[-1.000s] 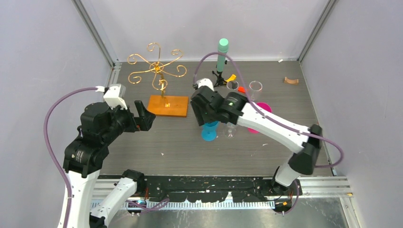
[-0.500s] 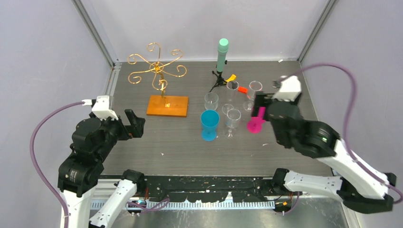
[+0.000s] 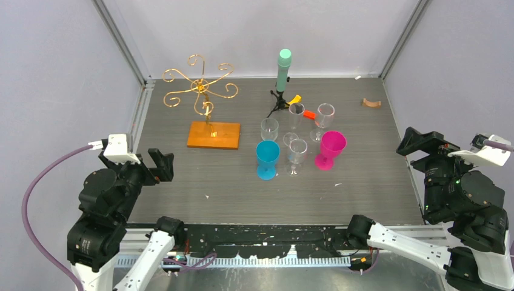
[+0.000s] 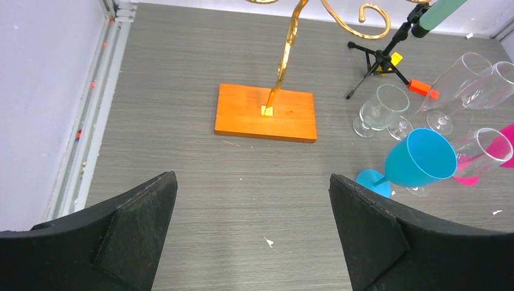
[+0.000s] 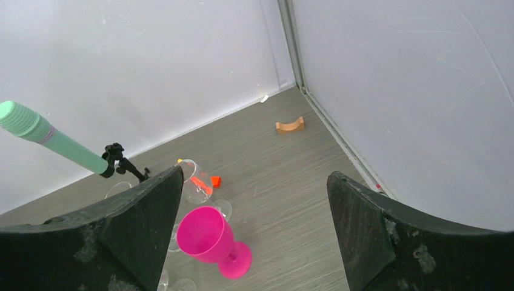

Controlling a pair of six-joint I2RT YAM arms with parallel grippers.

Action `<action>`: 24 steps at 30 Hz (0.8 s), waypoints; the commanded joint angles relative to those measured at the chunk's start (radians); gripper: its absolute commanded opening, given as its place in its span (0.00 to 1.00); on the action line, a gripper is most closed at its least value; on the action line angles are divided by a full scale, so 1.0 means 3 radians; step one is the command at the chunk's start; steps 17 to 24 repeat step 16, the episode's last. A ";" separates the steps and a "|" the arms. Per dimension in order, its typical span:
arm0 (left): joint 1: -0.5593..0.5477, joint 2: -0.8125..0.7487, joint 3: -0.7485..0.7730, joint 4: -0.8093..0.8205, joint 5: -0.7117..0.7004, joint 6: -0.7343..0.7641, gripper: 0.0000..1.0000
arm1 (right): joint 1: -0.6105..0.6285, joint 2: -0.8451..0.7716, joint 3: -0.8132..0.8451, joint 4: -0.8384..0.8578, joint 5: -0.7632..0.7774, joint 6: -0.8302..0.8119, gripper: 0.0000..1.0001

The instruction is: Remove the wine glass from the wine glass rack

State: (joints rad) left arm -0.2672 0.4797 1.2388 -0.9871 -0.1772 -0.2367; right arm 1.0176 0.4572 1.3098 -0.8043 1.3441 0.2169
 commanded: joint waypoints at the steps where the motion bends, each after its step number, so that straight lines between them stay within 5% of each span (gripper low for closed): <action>1: -0.0009 -0.0094 0.0013 0.0251 -0.0121 0.0116 1.00 | -0.0002 0.0010 -0.0031 0.0175 0.0159 -0.0151 0.94; 24: -0.0009 -0.0098 0.0028 0.0233 -0.0151 0.0124 1.00 | -0.0002 -0.0010 -0.0170 0.0286 0.0148 -0.0109 0.95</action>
